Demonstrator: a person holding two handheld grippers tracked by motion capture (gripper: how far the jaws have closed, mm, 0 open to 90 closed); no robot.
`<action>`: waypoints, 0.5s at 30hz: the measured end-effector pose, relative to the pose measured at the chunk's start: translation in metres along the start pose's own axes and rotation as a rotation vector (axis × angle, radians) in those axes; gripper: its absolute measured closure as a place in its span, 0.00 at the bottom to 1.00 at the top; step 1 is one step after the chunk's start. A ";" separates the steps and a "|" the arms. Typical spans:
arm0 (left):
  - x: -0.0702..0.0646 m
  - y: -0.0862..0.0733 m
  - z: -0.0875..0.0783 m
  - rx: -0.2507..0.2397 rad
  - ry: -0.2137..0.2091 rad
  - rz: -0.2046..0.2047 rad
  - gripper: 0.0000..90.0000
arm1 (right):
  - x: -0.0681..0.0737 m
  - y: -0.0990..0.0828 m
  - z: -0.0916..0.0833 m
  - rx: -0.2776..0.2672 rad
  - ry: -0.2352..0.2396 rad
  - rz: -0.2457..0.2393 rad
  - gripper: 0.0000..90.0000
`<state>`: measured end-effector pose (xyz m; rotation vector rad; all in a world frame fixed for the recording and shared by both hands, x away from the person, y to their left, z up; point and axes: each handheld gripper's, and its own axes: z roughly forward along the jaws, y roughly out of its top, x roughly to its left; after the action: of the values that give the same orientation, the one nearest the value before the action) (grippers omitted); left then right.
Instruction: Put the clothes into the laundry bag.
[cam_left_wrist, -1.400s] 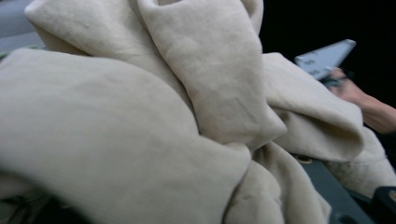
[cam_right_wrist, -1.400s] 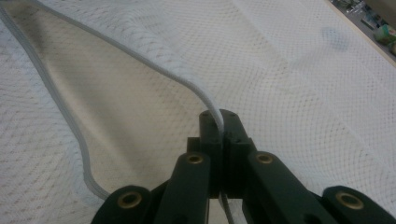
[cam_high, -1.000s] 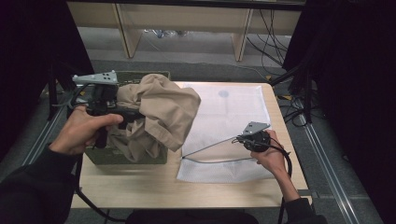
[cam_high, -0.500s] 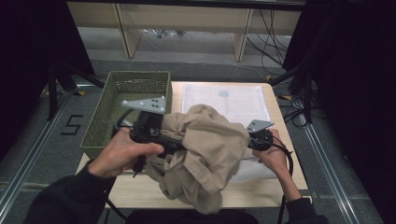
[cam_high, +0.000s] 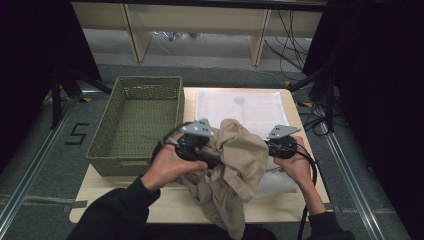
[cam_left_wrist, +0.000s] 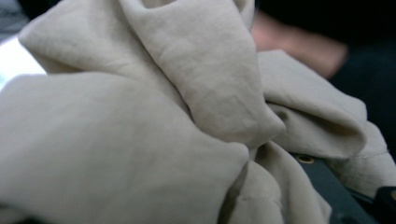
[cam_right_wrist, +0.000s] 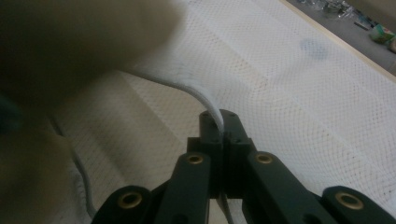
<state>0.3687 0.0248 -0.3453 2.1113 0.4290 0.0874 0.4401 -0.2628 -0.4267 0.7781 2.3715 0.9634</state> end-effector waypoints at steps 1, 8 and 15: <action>-0.002 -0.008 0.013 0.041 0.003 0.010 0.70 | 0.000 0.000 -0.001 0.006 -0.003 0.009 1.00; -0.001 -0.039 0.088 0.115 -0.104 -0.089 0.70 | 0.002 0.003 -0.004 0.003 -0.013 0.024 1.00; -0.005 -0.048 0.129 0.213 -0.150 -0.056 0.69 | 0.004 0.007 -0.006 -0.004 -0.008 0.007 1.00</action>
<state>0.3811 -0.0572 -0.4554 2.2943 0.4225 -0.1542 0.4361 -0.2587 -0.4182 0.7873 2.3615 0.9657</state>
